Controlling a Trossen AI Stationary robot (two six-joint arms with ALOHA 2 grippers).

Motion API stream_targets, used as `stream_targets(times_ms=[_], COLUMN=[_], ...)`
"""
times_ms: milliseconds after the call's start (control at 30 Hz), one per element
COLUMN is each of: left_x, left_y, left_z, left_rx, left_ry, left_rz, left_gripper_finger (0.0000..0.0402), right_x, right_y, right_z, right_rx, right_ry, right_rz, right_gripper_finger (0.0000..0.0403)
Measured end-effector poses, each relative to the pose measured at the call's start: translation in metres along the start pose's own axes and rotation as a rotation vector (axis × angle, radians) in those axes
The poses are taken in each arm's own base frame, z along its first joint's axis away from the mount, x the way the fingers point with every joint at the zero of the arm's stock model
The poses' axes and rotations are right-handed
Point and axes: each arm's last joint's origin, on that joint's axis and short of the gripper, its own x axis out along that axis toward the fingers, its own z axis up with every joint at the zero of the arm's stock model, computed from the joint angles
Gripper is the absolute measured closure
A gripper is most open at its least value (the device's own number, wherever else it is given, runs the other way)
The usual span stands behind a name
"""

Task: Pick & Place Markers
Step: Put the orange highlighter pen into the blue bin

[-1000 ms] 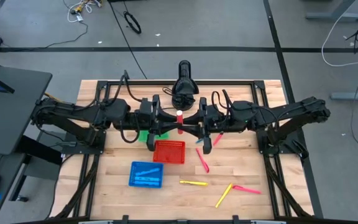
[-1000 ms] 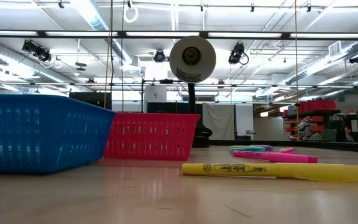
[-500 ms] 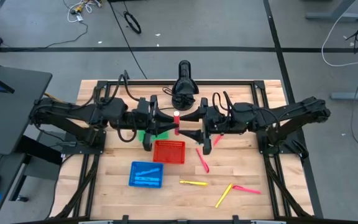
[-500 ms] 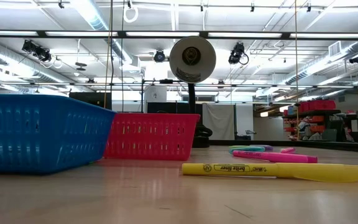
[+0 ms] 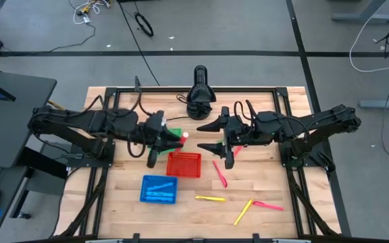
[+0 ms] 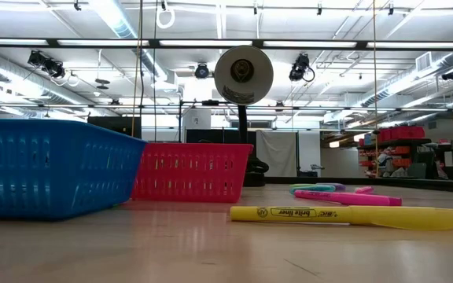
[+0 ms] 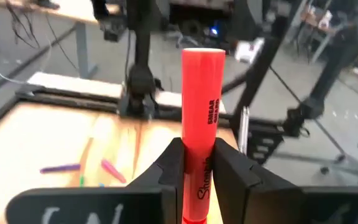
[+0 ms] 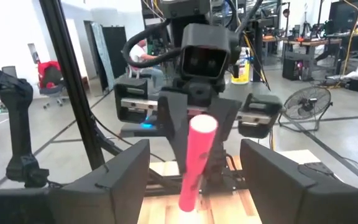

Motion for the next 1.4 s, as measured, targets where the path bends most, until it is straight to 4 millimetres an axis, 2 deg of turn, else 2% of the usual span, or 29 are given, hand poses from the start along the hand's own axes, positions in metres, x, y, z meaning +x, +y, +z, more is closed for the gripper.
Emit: stream_targets(times_ms=[233, 767, 1033, 1233, 1400], left_x=[-0.007, -0.027, -0.035, -0.018, 0.003], left_y=[-0.004, -0.016, -0.019, -0.025, -0.036], left_z=[-0.017, -0.056, -0.067, -0.085, -0.110], left_rx=[-0.044, -0.312, -0.306, -0.156, -0.035], left_ry=[0.186, 0.660, 0.809, 0.897, 1.021], left_rz=[-0.020, -0.085, -0.092, -0.027, 0.030], left_gripper_finger=[0.0340, 0.0340, 0.0340, 0.0340, 0.0340], right_x=[-0.001, -0.001, -0.001, -0.001, -0.001], right_y=[0.000, -0.002, -0.003, -0.003, -0.003], right_z=[0.001, 0.001, 0.002, 0.002, 0.003], right_rx=[-0.003, -0.039, -0.065, -0.063, -0.063], right_ry=[-0.004, -0.005, -0.005, -0.010, -0.016], right_rz=[0.000, -0.008, -0.010, -0.010, -0.011], right_gripper_finger=[0.0151, 0.0151, 0.0151, 0.0151, 0.0151])
